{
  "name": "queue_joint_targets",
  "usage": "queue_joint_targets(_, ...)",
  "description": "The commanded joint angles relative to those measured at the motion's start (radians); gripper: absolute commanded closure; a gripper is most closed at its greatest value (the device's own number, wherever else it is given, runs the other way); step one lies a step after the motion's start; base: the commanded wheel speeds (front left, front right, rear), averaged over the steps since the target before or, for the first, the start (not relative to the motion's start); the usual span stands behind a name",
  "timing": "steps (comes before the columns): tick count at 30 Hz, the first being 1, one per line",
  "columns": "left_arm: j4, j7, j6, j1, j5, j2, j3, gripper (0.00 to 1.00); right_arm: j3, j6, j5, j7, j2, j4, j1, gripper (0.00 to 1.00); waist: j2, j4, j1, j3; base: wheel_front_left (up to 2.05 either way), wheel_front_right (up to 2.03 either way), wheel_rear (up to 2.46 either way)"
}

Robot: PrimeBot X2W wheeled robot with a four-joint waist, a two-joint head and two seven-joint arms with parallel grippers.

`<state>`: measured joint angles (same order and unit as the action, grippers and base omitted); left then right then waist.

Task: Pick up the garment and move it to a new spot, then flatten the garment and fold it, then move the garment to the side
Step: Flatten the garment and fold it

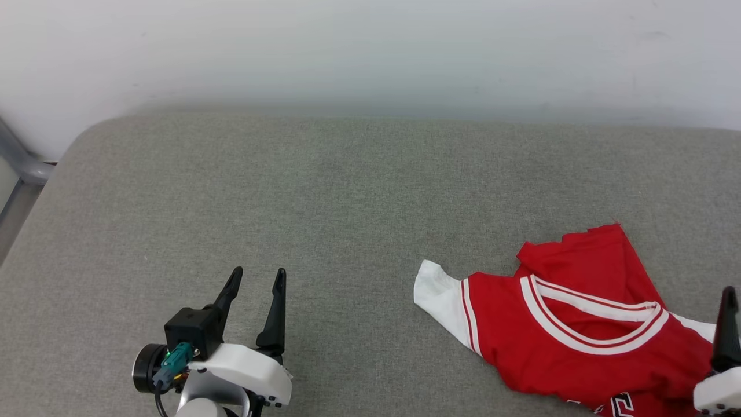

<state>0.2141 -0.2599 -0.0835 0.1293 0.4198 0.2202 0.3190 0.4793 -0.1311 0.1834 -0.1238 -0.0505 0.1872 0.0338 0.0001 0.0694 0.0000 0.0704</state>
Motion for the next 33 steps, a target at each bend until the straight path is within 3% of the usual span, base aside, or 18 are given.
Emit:
queue_joint_targets(1,0.0,-0.001,-0.006,-0.01,0.005,0.007,-0.001,0.0,-0.033,0.001,-0.006,-0.01,0.0,-0.021,-0.021,0.0,-0.0001,-0.003,0.0,-0.015,0.0,0.0,0.0)
queue_joint_targets(9,-0.006,0.008,-0.024,-0.032,0.006,0.013,-0.001,0.0,-0.223,0.001,-0.001,0.013,0.0,-0.159,-0.109,0.0,-0.0001,-0.01,0.0,-0.054,0.0,0.0,0.0)
queue_joint_targets(15,-0.016,0.035,-0.026,-0.013,-0.008,0.023,0.019,0.0,-0.31,0.001,0.003,0.068,0.0,-0.28,-0.185,0.0,-0.0001,-0.022,0.0,-0.062,0.0,0.0,0.0)
queue_joint_targets(23,-0.02,0.153,0.094,0.136,0.018,-0.003,0.112,0.0,-0.342,0.001,0.003,0.121,0.0,-0.375,-0.194,0.0,-0.0001,-0.074,0.0,-0.003,0.0,0.0,0.0)
queue_joint_targets(33,0.127,0.426,0.175,0.369,0.062,-0.052,0.212,0.0,-0.368,0.001,0.002,0.114,0.0,-0.416,-0.116,0.0,-0.0001,-0.142,0.0,0.128,0.0,0.0,0.0)
